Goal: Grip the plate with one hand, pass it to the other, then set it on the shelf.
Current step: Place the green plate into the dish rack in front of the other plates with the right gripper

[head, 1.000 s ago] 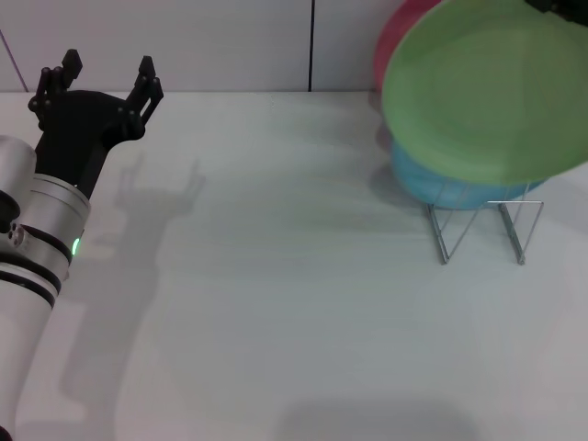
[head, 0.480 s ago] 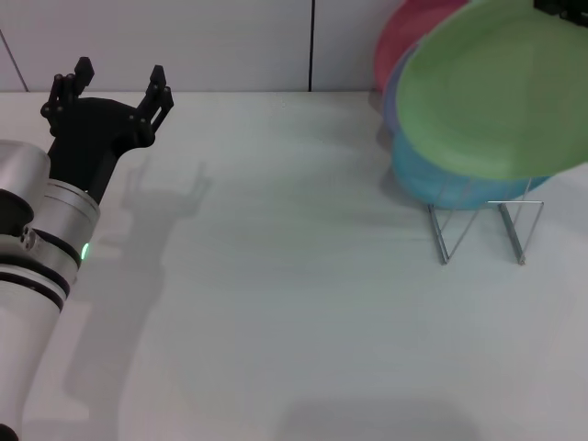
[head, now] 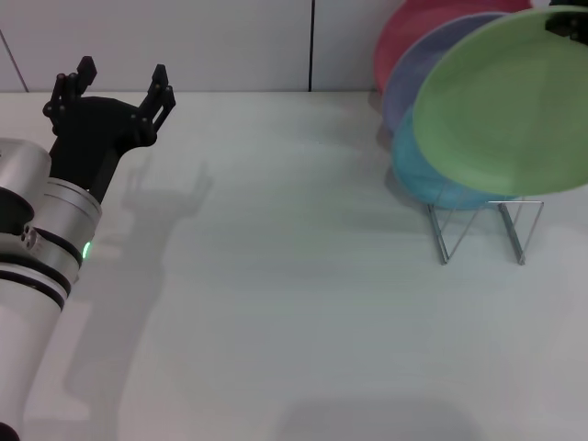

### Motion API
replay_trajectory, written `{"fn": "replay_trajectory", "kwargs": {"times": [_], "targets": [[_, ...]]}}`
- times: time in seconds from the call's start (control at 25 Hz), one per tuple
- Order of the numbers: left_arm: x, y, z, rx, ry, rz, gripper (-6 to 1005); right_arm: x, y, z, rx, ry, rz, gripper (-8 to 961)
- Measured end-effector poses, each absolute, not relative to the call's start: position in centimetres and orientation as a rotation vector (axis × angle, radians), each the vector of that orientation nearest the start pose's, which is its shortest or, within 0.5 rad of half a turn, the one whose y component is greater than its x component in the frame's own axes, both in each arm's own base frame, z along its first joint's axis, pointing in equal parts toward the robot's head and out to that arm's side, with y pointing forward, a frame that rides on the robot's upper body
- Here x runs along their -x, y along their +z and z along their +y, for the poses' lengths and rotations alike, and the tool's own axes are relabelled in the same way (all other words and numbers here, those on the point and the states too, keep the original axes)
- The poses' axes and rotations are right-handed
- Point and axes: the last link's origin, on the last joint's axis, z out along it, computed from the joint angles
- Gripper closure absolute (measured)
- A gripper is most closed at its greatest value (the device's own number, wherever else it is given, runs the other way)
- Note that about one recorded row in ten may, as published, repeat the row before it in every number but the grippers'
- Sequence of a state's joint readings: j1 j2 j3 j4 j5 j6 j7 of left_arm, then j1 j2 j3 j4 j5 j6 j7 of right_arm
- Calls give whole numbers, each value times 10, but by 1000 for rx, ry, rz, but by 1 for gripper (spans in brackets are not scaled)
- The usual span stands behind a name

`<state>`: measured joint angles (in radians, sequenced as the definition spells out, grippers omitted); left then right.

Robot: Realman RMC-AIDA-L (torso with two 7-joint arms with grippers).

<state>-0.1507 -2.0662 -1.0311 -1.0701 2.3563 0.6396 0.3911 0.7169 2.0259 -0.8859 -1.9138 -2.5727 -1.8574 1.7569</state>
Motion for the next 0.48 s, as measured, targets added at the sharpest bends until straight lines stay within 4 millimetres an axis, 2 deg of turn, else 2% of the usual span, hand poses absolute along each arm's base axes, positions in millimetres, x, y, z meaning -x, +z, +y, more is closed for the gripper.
{"fn": "replay_trajectory", "kwargs": {"times": [0.48], "targets": [[211, -32, 335, 1664, -735, -501, 154, -118, 158, 347, 2450, -466, -266, 791]]}}
